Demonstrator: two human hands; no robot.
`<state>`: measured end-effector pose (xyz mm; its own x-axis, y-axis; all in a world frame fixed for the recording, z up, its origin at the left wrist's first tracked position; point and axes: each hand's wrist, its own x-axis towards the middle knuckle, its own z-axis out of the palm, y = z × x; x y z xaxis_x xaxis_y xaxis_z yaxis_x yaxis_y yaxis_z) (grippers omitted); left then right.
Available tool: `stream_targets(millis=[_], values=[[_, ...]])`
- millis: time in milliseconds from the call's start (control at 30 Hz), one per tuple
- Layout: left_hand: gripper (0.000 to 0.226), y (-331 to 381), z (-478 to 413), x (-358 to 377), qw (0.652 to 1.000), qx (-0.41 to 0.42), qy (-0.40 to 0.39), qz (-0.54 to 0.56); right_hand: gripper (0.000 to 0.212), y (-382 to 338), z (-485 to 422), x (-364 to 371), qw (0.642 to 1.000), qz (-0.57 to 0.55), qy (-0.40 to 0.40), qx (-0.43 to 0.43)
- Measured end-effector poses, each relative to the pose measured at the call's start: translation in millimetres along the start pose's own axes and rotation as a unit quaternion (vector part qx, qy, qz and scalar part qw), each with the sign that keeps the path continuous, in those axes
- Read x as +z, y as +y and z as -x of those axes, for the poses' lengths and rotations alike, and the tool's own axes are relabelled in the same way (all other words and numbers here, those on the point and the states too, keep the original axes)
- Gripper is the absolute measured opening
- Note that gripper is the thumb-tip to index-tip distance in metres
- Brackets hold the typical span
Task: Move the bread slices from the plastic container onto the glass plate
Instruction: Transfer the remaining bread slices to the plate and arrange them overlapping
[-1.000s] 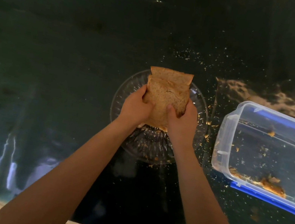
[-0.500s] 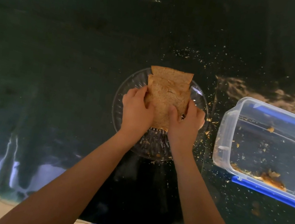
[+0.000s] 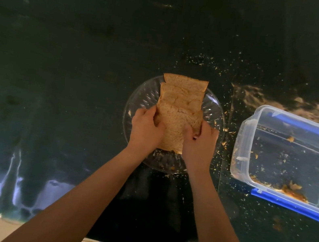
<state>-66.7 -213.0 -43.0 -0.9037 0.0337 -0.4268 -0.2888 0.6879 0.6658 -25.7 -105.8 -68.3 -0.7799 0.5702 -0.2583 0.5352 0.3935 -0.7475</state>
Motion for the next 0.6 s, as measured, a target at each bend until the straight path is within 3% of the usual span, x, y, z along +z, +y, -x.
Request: stream_targets(millis=[300, 600], values=[[0.051, -5.0, 8.3, 7.5, 0.997, 0.025, 0.059, 0.035, 0.042, -0.3, 10.8, 4.0, 0.998, -0.044, 0.045, -0.029], [0.056, -11.7, 12.9, 9.7, 0.999, 0.013, 0.041, 0.021, 0.052, 6.2, 16.0, 2.3, 0.996, -0.075, 0.046, -0.013]])
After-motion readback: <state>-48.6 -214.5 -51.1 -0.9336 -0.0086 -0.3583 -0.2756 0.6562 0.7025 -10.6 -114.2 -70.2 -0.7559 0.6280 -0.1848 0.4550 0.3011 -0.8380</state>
